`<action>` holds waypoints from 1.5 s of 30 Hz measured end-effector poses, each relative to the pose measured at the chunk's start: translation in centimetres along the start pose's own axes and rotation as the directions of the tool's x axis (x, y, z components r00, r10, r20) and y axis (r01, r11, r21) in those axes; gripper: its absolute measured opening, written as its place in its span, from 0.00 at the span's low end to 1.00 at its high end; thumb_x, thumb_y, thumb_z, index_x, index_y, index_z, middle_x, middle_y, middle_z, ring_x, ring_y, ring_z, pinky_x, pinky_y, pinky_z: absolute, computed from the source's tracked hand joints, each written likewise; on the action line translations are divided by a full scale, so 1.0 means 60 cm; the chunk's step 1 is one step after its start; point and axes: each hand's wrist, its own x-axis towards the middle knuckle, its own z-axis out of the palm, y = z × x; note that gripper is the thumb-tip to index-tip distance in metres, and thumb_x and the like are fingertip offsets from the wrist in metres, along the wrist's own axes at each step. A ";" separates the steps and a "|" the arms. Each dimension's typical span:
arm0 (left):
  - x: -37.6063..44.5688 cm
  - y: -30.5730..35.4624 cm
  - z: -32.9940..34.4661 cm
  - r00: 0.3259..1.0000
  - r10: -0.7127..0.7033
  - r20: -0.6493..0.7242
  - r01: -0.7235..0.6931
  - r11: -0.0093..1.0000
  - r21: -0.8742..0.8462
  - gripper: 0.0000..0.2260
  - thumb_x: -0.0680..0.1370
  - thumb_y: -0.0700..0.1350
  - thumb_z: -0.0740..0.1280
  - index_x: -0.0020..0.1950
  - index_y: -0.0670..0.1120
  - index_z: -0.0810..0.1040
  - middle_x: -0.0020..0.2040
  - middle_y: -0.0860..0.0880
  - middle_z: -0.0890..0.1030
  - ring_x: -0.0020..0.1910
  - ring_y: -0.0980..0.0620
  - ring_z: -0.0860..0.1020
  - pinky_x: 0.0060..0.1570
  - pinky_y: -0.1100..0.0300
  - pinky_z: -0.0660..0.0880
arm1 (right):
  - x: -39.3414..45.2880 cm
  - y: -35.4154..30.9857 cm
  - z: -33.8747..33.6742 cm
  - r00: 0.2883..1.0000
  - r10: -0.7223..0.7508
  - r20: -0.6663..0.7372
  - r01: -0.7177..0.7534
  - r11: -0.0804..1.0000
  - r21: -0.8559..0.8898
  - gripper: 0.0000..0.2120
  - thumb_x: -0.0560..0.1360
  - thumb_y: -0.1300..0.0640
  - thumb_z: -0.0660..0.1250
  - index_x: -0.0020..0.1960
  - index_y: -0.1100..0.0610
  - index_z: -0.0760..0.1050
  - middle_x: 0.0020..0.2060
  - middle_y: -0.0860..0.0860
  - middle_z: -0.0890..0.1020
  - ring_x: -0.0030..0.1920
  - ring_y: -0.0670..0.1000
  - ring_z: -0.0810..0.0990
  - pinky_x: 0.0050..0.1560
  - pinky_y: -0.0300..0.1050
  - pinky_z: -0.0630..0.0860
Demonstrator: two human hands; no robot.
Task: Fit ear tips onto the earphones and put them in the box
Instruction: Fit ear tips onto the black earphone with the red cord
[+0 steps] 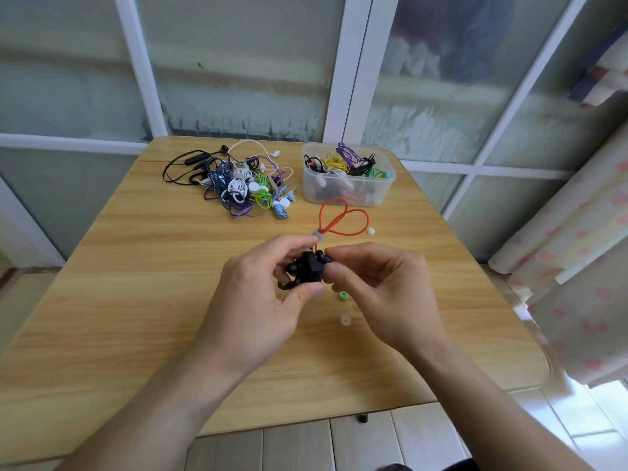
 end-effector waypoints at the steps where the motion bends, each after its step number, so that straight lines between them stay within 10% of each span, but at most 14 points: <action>1: 0.000 0.000 0.000 1.000 -0.015 -0.002 0.015 1.000 -0.018 0.21 0.67 0.44 0.77 0.59 0.51 0.80 0.48 0.59 0.83 0.45 0.56 0.80 0.46 0.60 0.76 | 0.000 0.000 0.000 1.000 -0.001 0.009 0.001 1.000 0.003 0.09 0.71 0.66 0.75 0.48 0.55 0.83 0.39 0.50 0.87 0.36 0.48 0.84 0.40 0.39 0.80; 8: 0.002 -0.004 0.002 0.975 -0.219 -0.031 0.210 0.960 -0.183 0.18 0.67 0.41 0.79 0.53 0.53 0.80 0.44 0.53 0.84 0.40 0.53 0.81 0.44 0.60 0.78 | 0.003 0.009 -0.003 0.999 -0.003 0.038 0.001 0.999 0.039 0.21 0.72 0.75 0.66 0.58 0.56 0.79 0.48 0.52 0.85 0.47 0.51 0.84 0.45 0.50 0.82; 14: 0.010 -0.007 0.006 0.895 -0.442 0.066 0.424 0.793 -0.439 0.18 0.70 0.39 0.76 0.58 0.47 0.79 0.49 0.49 0.84 0.43 0.54 0.84 0.44 0.64 0.78 | -0.003 0.019 0.010 0.969 -0.084 0.233 0.117 0.985 -0.131 0.25 0.69 0.61 0.76 0.64 0.50 0.76 0.57 0.48 0.80 0.55 0.51 0.81 0.46 0.48 0.82; 22: 0.030 -0.004 -0.002 0.885 -0.440 0.152 0.443 0.698 -0.563 0.23 0.66 0.44 0.68 0.61 0.48 0.76 0.54 0.47 0.83 0.49 0.49 0.84 0.54 0.56 0.79 | 0.039 0.024 0.030 0.995 -0.019 -0.103 0.009 0.995 -0.101 0.14 0.72 0.63 0.74 0.54 0.51 0.79 0.41 0.49 0.86 0.43 0.47 0.84 0.41 0.40 0.79; 27: 0.050 -0.013 -0.007 0.910 -0.415 -0.027 0.336 0.772 -0.539 0.16 0.67 0.41 0.70 0.55 0.46 0.78 0.50 0.44 0.82 0.48 0.44 0.82 0.48 0.57 0.78 | 0.096 0.007 0.020 0.964 0.077 -0.253 -0.044 0.990 0.132 0.12 0.72 0.67 0.73 0.55 0.59 0.79 0.43 0.57 0.86 0.44 0.55 0.85 0.46 0.48 0.82; 32: 0.063 -0.051 -0.006 0.894 -0.425 -0.143 0.380 0.887 -0.262 0.08 0.75 0.37 0.70 0.46 0.50 0.78 0.42 0.51 0.81 0.41 0.49 0.79 0.44 0.60 0.74 | 0.228 -0.015 -0.016 0.925 -0.134 -0.356 0.043 0.967 -0.252 0.09 0.70 0.60 0.72 0.47 0.49 0.79 0.40 0.47 0.86 0.40 0.45 0.85 0.49 0.46 0.82; 37: 0.054 -0.065 0.002 0.901 -0.425 -0.090 0.423 0.905 -0.042 0.09 0.75 0.39 0.69 0.40 0.52 0.78 0.37 0.60 0.79 0.34 0.62 0.75 0.36 0.73 0.69 | 0.335 -0.010 -0.028 0.932 -0.324 -0.160 0.116 0.688 -0.717 0.15 0.70 0.70 0.65 0.50 0.56 0.83 0.43 0.49 0.84 0.37 0.39 0.79 0.45 0.37 0.76; 45: 0.060 -0.071 -0.007 0.894 -0.444 -0.059 0.446 0.895 0.024 0.07 0.74 0.41 0.69 0.40 0.52 0.79 0.37 0.54 0.82 0.35 0.57 0.76 0.34 0.73 0.68 | 0.346 0.008 0.002 0.999 0.043 0.019 0.001 0.394 -0.919 0.17 0.69 0.54 0.57 0.49 0.48 0.83 0.47 0.50 0.84 0.42 0.57 0.81 0.46 0.52 0.81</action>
